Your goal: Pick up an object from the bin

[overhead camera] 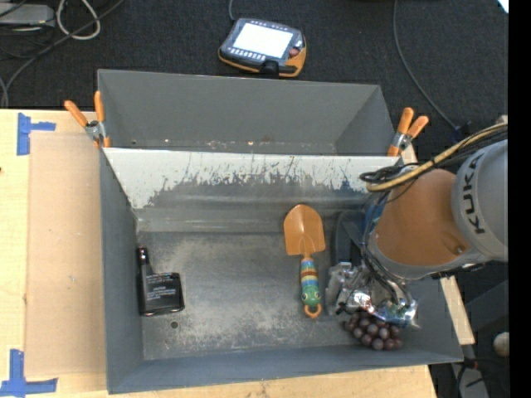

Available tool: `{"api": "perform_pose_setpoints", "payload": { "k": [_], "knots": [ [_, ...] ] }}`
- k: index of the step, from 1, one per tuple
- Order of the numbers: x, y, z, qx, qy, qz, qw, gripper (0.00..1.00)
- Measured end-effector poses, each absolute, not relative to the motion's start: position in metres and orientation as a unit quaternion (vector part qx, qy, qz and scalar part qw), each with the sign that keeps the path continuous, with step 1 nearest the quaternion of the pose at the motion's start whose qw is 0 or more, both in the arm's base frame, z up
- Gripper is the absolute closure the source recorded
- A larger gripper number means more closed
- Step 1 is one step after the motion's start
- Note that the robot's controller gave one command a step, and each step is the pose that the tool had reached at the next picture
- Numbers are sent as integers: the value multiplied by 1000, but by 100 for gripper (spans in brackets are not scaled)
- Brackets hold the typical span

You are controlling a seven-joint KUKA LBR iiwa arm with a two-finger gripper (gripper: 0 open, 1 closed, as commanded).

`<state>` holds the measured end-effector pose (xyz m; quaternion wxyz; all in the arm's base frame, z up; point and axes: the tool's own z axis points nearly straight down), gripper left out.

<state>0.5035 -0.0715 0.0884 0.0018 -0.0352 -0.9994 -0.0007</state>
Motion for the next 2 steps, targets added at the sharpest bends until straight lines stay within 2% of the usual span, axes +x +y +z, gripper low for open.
{"api": "perform_pose_setpoints", "payload": {
  "k": [1,2],
  "knots": [
    [504,-72,88,-35,-999,-1,2,100],
    [515,-98,88,-46,-999,-5,8,100]
  ]
}}
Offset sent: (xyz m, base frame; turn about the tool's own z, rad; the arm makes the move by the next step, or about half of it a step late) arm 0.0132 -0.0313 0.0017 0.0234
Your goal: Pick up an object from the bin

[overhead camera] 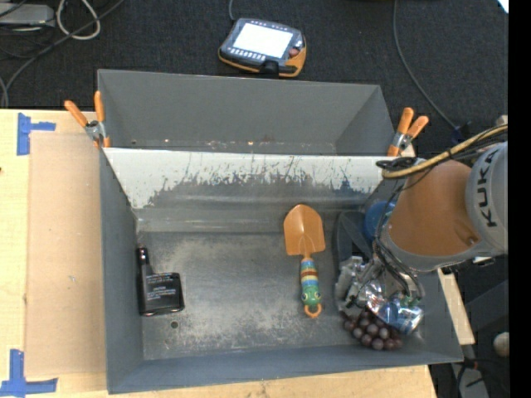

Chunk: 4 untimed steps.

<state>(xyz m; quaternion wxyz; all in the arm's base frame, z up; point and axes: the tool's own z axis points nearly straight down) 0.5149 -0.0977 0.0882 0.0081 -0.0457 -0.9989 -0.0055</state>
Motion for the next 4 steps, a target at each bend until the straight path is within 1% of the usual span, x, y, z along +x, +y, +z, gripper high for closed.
{"api": "perform_pose_setpoints", "payload": {
  "k": [1,3,4],
  "knots": [
    [524,-125,74,-35,-999,-23,15,100],
    [523,-124,73,-34,-999,-18,12,100],
    [538,-120,161,-28,-999,-21,12,100]
  ]
}}
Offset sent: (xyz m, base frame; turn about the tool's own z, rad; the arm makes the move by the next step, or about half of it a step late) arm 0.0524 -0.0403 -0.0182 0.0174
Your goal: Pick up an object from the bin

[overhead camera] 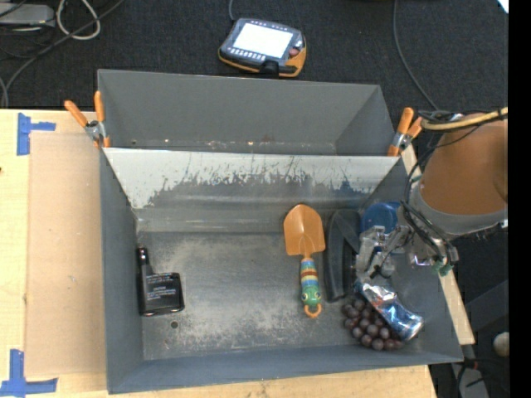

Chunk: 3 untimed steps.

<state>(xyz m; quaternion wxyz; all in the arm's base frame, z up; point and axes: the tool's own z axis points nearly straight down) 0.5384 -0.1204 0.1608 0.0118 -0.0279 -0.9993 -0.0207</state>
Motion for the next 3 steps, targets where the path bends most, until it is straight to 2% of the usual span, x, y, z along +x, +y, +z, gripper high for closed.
{"api": "perform_pose_setpoints", "payload": {
  "k": [1,2,3],
  "knots": [
    [537,-122,147,-30,-999,-19,7,100],
    [547,-127,147,51,-998,-20,9,100],
    [601,-33,76,-24,-999,-21,4,100]
  ]
}}
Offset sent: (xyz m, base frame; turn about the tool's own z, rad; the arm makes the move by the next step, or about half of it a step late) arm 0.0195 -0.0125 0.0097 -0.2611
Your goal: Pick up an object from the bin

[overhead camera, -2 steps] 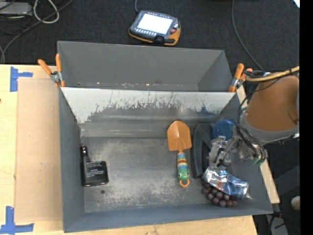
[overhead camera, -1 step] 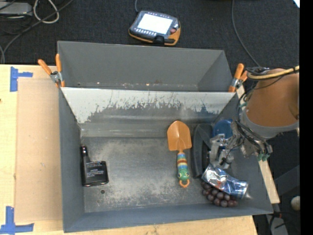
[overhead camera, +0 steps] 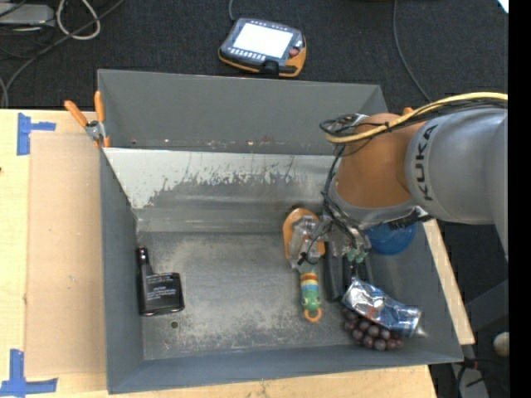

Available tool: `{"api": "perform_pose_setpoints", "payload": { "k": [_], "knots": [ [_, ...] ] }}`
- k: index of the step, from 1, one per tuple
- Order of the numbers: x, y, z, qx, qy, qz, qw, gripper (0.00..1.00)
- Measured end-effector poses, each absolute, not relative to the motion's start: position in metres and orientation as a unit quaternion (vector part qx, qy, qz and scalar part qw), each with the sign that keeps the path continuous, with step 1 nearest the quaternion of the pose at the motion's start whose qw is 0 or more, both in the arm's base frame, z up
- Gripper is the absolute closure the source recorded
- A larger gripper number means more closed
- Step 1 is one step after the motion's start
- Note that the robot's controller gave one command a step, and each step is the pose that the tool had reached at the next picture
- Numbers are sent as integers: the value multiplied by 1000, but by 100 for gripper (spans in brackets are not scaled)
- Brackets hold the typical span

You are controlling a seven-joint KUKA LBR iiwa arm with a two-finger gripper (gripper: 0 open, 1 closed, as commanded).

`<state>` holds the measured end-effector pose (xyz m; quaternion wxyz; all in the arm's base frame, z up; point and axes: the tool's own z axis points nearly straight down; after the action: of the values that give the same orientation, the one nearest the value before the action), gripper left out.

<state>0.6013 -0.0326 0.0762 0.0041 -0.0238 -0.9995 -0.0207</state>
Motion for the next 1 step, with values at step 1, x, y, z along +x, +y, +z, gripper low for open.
{"api": "perform_pose_setpoints", "payload": {
  "k": [1],
  "knots": [
    [544,-63,96,130,-991,-22,5,100]
  ]
}}
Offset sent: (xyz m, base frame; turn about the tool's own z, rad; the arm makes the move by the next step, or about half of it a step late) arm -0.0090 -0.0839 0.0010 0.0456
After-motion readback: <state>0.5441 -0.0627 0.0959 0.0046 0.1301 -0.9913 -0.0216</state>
